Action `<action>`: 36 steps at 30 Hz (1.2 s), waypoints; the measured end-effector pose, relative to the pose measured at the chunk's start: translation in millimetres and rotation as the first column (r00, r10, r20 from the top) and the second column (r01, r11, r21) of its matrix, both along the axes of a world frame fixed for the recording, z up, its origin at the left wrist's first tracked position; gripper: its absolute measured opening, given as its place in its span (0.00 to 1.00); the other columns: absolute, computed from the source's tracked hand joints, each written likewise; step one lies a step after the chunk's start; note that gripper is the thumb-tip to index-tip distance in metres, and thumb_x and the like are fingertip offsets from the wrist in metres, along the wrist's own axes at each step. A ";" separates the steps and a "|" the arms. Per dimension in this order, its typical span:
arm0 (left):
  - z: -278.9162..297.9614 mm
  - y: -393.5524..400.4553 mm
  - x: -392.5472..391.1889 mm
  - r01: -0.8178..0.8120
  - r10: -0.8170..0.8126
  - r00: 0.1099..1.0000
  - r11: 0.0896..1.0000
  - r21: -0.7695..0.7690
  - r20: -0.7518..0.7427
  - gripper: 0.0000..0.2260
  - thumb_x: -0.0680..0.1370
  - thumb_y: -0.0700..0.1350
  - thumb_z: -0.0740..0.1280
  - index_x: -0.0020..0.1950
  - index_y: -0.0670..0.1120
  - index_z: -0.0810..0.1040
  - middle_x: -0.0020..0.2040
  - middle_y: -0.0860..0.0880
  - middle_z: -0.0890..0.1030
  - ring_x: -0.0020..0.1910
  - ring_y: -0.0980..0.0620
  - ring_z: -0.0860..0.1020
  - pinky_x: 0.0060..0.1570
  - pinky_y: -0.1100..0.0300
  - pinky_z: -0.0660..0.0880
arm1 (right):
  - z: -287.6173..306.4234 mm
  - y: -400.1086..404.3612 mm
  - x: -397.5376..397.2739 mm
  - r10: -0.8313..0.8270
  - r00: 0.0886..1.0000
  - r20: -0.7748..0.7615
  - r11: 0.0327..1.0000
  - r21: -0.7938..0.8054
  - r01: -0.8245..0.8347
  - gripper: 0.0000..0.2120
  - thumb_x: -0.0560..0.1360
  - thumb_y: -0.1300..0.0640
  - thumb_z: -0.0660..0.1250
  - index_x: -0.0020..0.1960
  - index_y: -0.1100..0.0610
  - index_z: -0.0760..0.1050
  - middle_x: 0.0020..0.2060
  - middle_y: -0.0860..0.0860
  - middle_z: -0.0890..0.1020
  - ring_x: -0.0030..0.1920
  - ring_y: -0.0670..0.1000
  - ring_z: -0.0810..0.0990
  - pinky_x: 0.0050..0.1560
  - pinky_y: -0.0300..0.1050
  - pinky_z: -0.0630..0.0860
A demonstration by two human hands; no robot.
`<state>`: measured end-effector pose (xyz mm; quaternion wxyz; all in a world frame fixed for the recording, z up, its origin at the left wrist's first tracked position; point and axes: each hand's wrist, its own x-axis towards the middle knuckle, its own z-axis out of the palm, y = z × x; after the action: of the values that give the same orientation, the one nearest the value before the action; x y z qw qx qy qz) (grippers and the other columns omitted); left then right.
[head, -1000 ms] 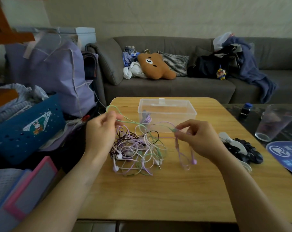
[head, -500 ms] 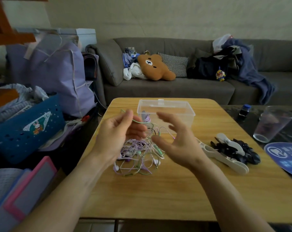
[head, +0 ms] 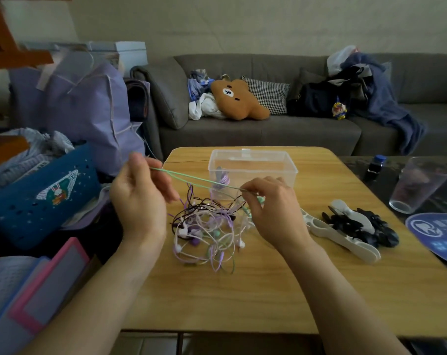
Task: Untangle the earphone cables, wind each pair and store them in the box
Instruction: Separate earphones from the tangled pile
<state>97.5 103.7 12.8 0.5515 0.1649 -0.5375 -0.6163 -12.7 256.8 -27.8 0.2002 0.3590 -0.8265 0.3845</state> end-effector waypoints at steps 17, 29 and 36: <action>-22.0 -18.5 -2.2 -0.165 0.459 0.655 0.862 -0.479 0.600 0.28 0.71 0.49 0.63 0.67 0.35 0.69 0.65 0.38 0.72 0.64 0.40 0.70 0.64 0.47 0.66 | 7.3 -0.6 4.7 0.177 0.981 0.077 0.983 -0.063 -0.173 0.08 0.79 0.54 0.68 0.55 0.51 0.84 0.41 0.45 0.83 0.52 0.53 0.77 0.54 0.58 0.75; -20.6 25.6 -3.7 0.307 0.228 0.784 0.666 -0.680 0.577 0.05 0.79 0.47 0.68 0.51 0.46 0.82 0.30 0.56 0.76 0.29 0.58 0.75 0.29 0.66 0.67 | 7.4 -5.0 10.9 0.237 0.971 0.026 0.964 -0.130 -0.232 0.06 0.77 0.56 0.71 0.51 0.53 0.85 0.39 0.48 0.81 0.39 0.48 0.79 0.43 0.50 0.77; -0.1 7.5 8.4 0.005 0.181 0.949 0.810 -0.587 0.257 0.09 0.83 0.47 0.62 0.46 0.49 0.80 0.28 0.56 0.74 0.26 0.58 0.70 0.27 0.62 0.66 | -0.7 1.6 0.8 0.132 0.974 0.181 0.983 0.100 -0.152 0.06 0.77 0.58 0.71 0.51 0.51 0.85 0.42 0.43 0.81 0.45 0.46 0.80 0.51 0.47 0.77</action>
<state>105.9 111.3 12.7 0.5151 0.1058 -0.7688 -0.3639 -11.9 258.4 -28.5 0.0786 0.3933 -0.8334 0.3802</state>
